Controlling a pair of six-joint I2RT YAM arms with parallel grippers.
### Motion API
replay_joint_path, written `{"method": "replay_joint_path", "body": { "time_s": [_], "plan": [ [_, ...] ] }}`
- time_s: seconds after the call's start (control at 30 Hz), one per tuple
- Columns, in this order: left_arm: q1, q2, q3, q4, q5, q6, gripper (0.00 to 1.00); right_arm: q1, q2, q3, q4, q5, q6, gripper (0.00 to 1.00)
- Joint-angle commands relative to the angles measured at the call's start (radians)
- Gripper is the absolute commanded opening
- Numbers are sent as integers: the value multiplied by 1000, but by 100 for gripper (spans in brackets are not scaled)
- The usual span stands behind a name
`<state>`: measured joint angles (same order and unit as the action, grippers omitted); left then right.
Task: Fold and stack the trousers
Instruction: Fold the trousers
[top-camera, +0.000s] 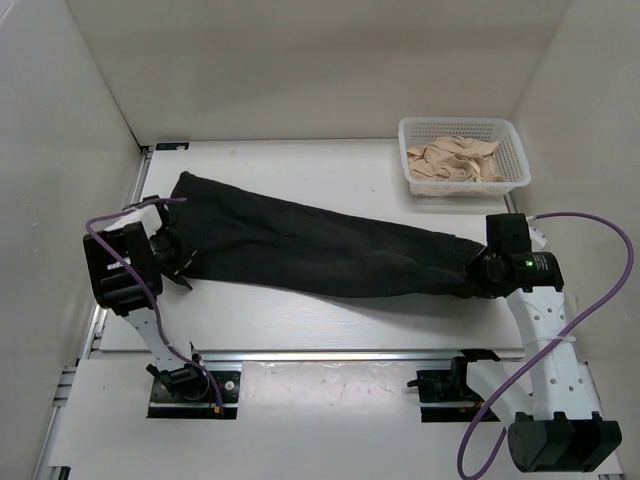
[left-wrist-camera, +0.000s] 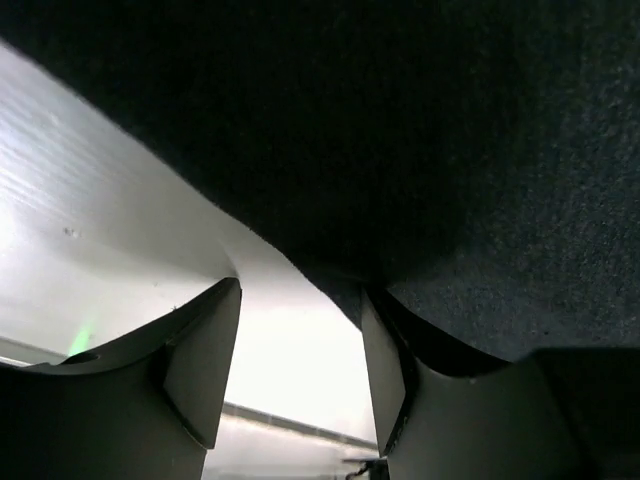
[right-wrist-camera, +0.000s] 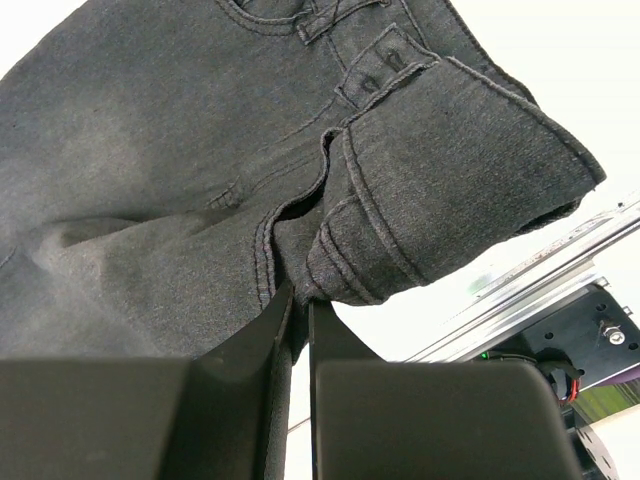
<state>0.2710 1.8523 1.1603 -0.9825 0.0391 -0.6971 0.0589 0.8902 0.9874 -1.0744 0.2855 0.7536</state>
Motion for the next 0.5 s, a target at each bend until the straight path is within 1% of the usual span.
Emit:
{"method": "replay_joint_path", "body": {
  "time_s": [0.0, 0.07, 0.13, 0.17, 0.2, 0.23, 0.27, 0.37, 0.47],
  "plan": [
    [0, -2, 54, 65, -7, -15, 63, -2, -5, 45, 16, 17, -7, 7],
    [0, 37, 102, 65, -44, -15, 63, -2, -5, 36, 25, 17, -7, 7],
    [0, 71, 139, 65, -44, -25, 60, -2, 4, 36, 36, 17, -7, 7],
    [0, 97, 148, 65, -44, -25, 55, -2, 4, 36, 36, 17, -7, 7],
    [0, 110, 159, 65, -44, -25, 49, -2, 4, 36, 45, 17, -7, 7],
    [0, 122, 177, 65, -44, -25, 21, -2, 13, 36, 45, 27, -7, 7],
    [0, 131, 186, 65, -35, -25, 10, -2, 13, 36, 45, 27, -7, 7],
    [10, 128, 214, 65, -24, -25, 10, -2, 13, 36, 45, 38, -17, 7],
    [19, 49, 260, 24, -57, -25, 10, -2, 3, 45, 36, 47, -26, 7]
  ]
}}
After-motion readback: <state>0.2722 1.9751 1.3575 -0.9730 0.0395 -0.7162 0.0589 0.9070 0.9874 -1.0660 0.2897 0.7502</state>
